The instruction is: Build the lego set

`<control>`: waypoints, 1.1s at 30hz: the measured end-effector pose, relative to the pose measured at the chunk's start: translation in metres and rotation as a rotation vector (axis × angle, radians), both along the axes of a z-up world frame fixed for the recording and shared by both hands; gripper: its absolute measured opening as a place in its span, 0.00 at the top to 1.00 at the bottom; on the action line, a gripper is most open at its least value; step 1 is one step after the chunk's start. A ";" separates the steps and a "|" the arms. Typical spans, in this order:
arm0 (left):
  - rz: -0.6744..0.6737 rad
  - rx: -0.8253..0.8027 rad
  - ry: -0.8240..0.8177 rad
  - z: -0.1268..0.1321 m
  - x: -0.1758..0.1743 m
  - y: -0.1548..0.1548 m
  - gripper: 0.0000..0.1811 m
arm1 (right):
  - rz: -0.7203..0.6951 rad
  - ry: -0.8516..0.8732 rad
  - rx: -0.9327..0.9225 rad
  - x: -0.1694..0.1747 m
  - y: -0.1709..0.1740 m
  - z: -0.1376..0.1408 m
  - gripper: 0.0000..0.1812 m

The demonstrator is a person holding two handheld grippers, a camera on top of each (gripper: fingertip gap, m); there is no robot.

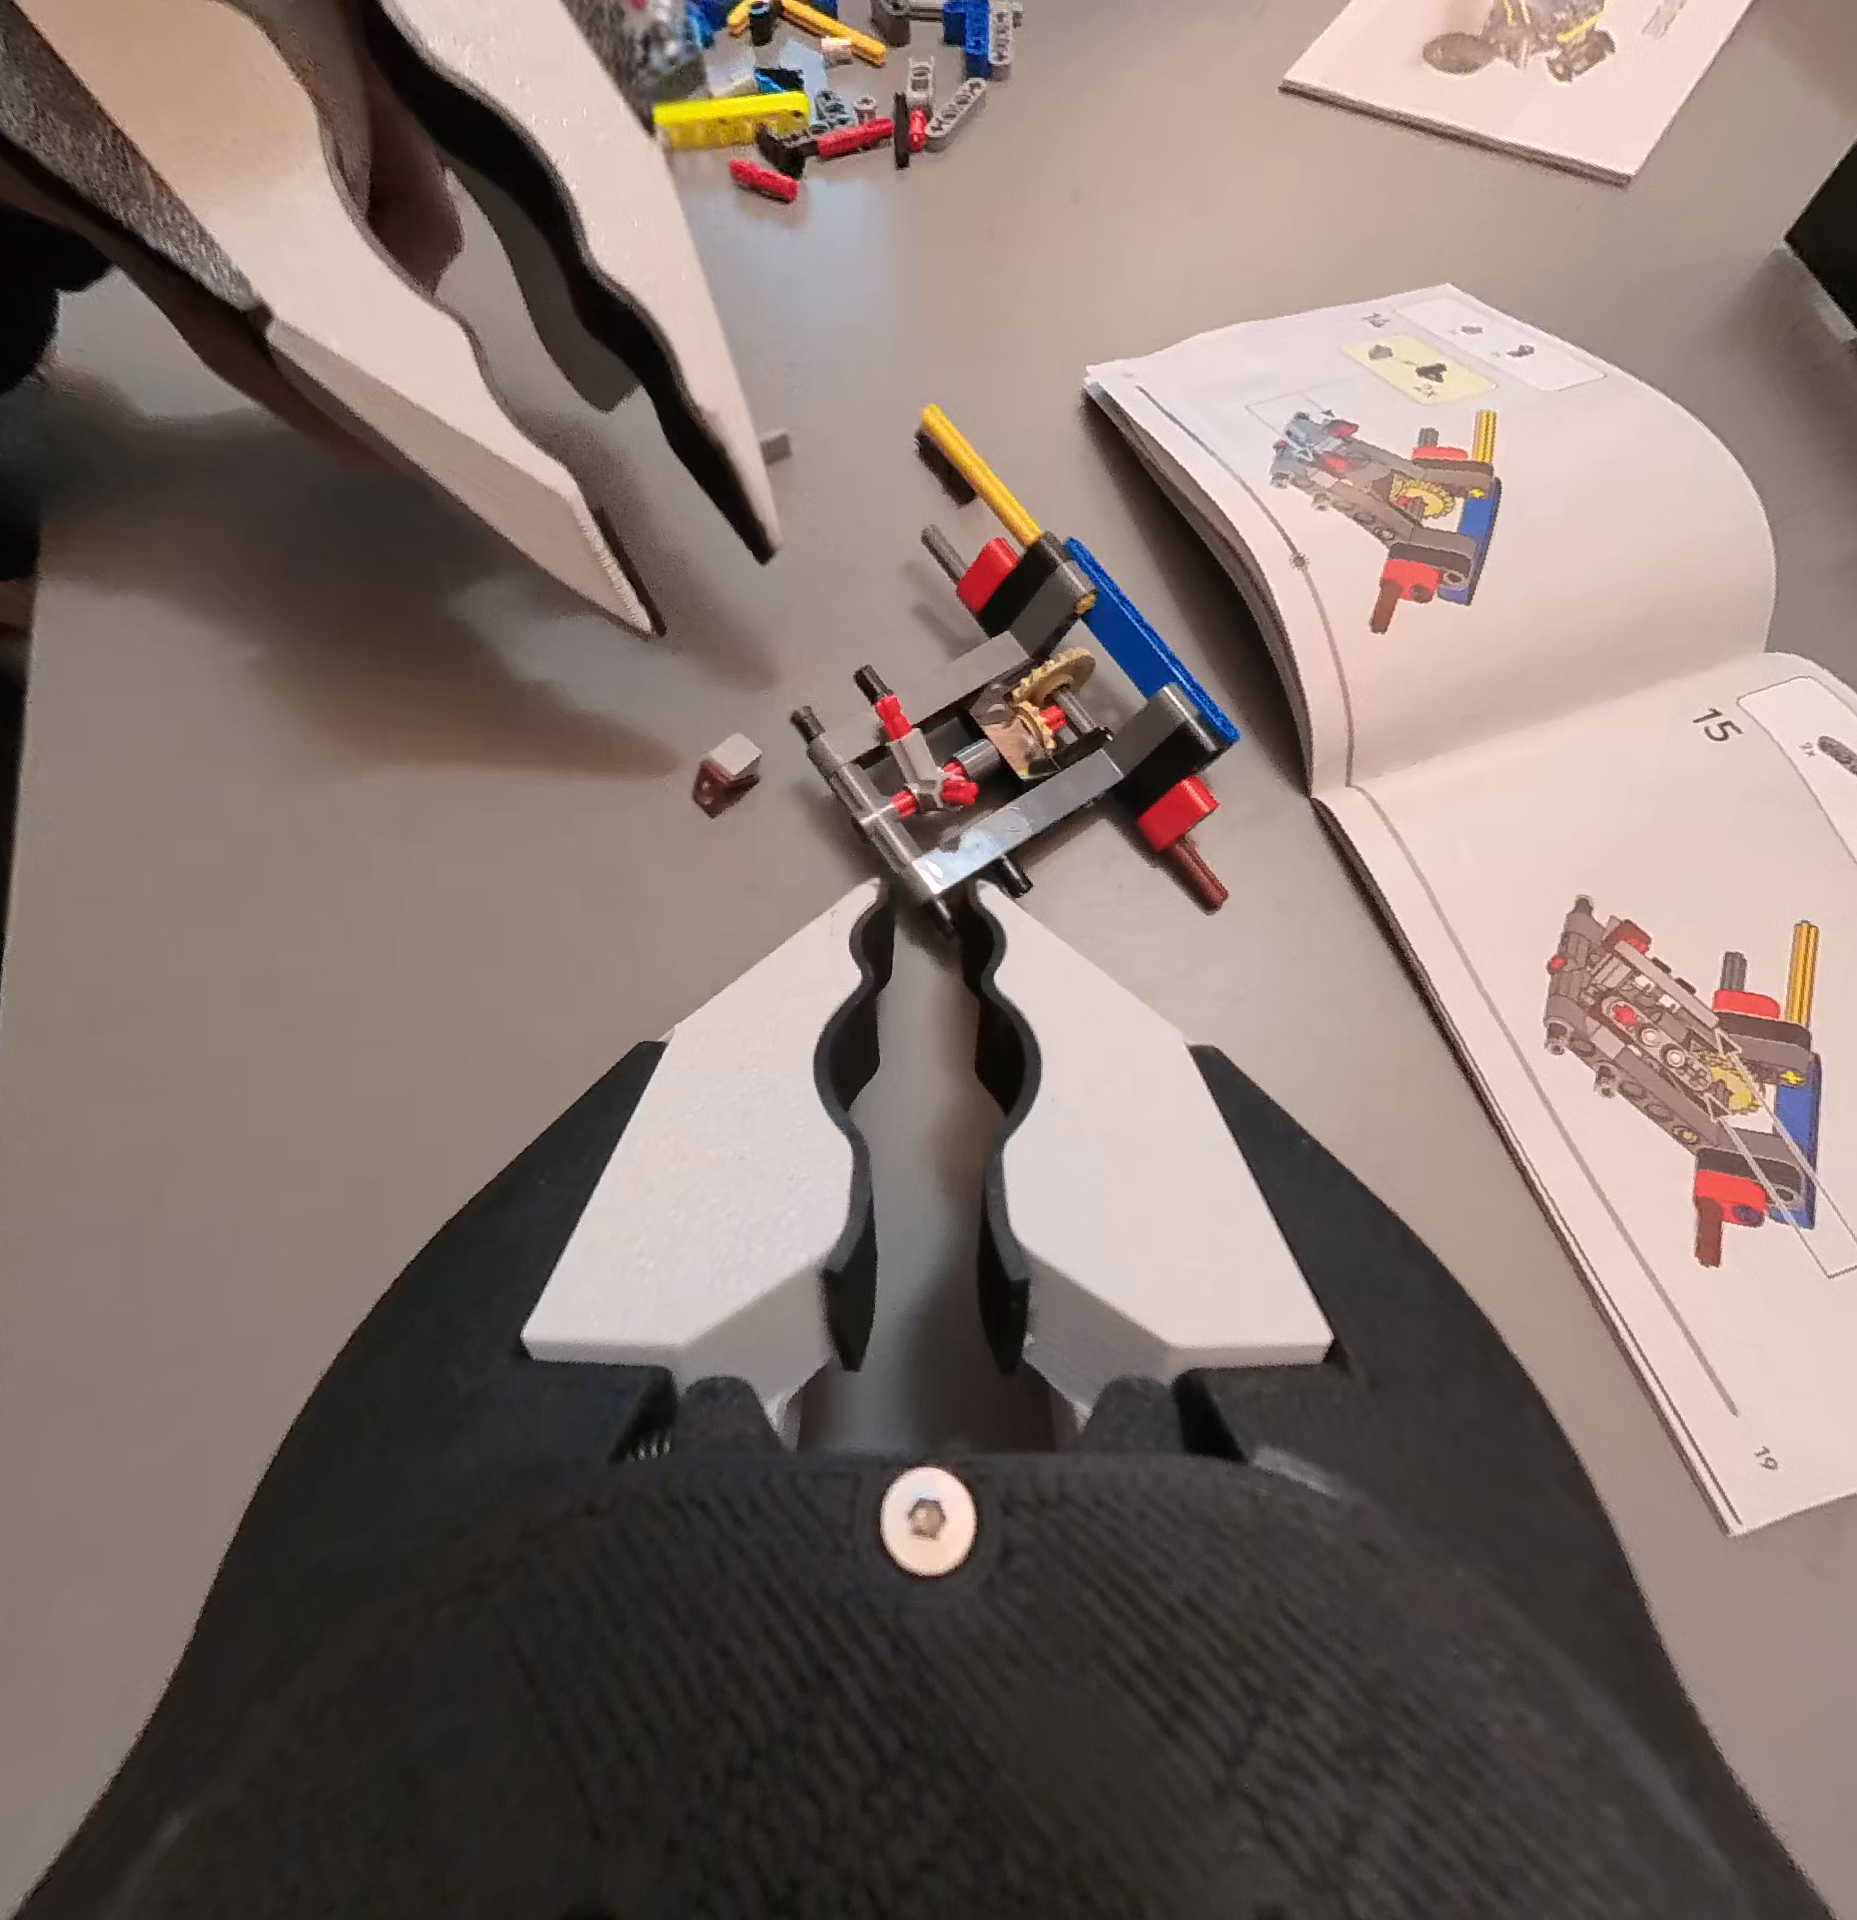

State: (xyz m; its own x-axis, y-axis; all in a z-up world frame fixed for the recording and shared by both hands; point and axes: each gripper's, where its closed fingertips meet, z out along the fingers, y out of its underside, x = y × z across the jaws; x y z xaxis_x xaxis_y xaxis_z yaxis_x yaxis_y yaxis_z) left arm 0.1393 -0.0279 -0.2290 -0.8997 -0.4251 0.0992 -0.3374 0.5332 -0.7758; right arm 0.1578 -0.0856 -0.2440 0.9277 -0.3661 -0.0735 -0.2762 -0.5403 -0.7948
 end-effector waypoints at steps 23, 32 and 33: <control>-0.467 0.200 -0.287 -0.025 -0.016 -0.021 0.94 | 0.053 0.032 -0.067 -0.042 0.023 -0.002 0.89; -0.340 0.014 -0.538 0.011 -0.022 -0.024 1.00 | 0.062 0.212 0.195 -0.040 0.030 0.019 0.88; -0.339 -0.011 -0.558 0.015 -0.023 -0.024 1.00 | 0.085 0.238 0.217 -0.041 0.032 0.020 0.91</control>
State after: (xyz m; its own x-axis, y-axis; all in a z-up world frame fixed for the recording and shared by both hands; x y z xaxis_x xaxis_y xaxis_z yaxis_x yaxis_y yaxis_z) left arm 0.1162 -0.0522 -0.2144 -0.9013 -0.1104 -0.4189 0.3029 0.5306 -0.7917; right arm 0.1164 -0.0540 -0.2244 0.9017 -0.2399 -0.3596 -0.4290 -0.3945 -0.8126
